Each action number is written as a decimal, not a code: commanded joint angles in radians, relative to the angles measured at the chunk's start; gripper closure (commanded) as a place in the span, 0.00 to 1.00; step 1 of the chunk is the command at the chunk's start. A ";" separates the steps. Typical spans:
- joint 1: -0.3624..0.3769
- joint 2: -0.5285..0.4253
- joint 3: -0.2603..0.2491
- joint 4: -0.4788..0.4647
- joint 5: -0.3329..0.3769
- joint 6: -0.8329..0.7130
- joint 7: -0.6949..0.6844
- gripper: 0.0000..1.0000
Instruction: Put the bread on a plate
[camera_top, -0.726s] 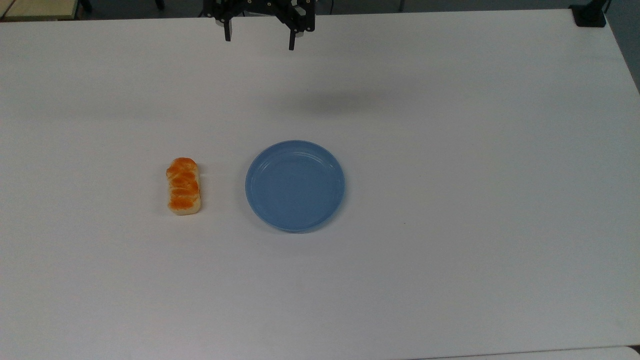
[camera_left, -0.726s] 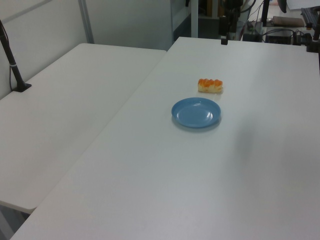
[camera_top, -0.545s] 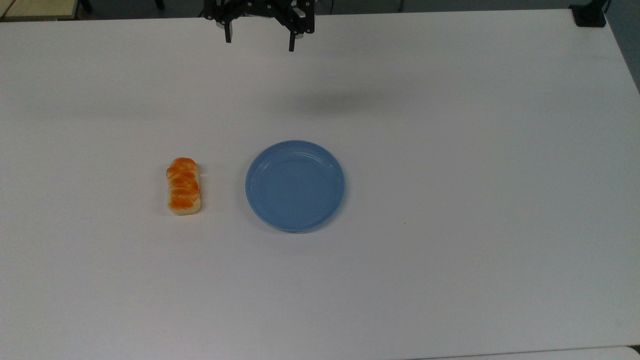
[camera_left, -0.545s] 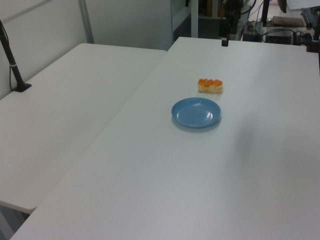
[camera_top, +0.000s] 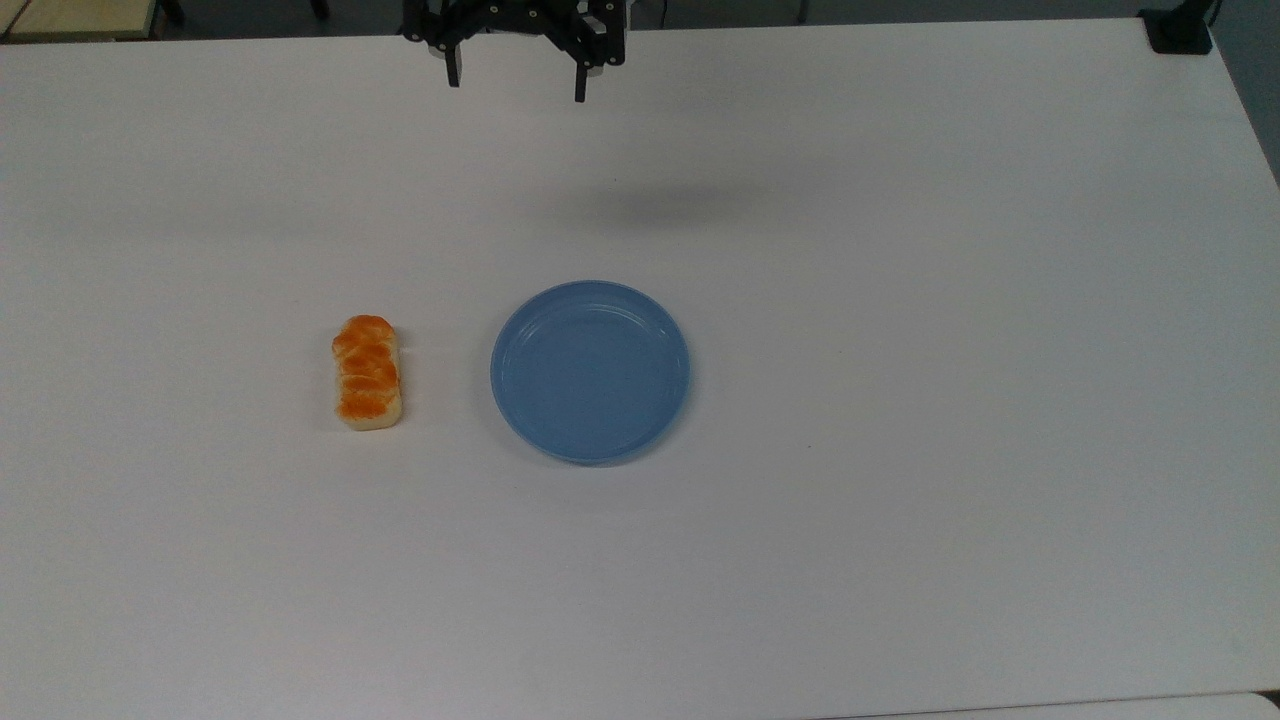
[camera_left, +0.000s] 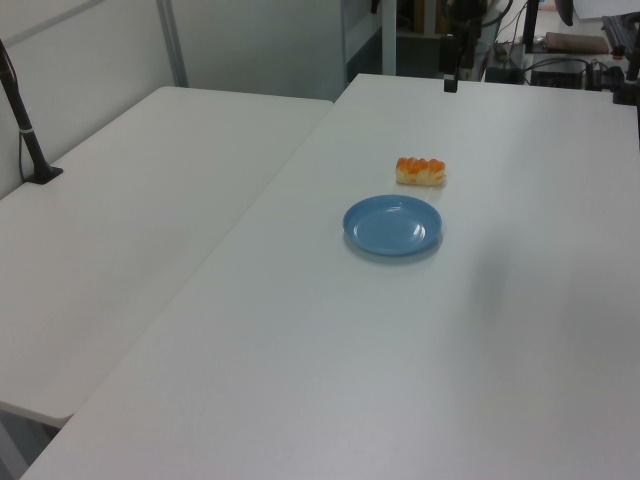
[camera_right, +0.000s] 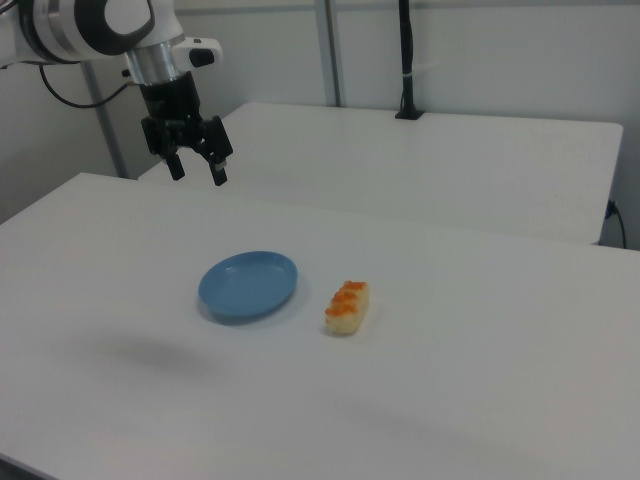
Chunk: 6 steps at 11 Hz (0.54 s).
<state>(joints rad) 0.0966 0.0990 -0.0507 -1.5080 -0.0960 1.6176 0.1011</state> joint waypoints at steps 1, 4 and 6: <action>-0.006 -0.013 -0.006 -0.023 0.022 0.012 -0.066 0.00; -0.035 0.005 -0.006 -0.018 0.025 0.036 -0.158 0.00; -0.072 0.034 -0.008 -0.004 0.059 0.045 -0.211 0.00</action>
<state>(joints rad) 0.0605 0.1122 -0.0513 -1.5086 -0.0900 1.6314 -0.0308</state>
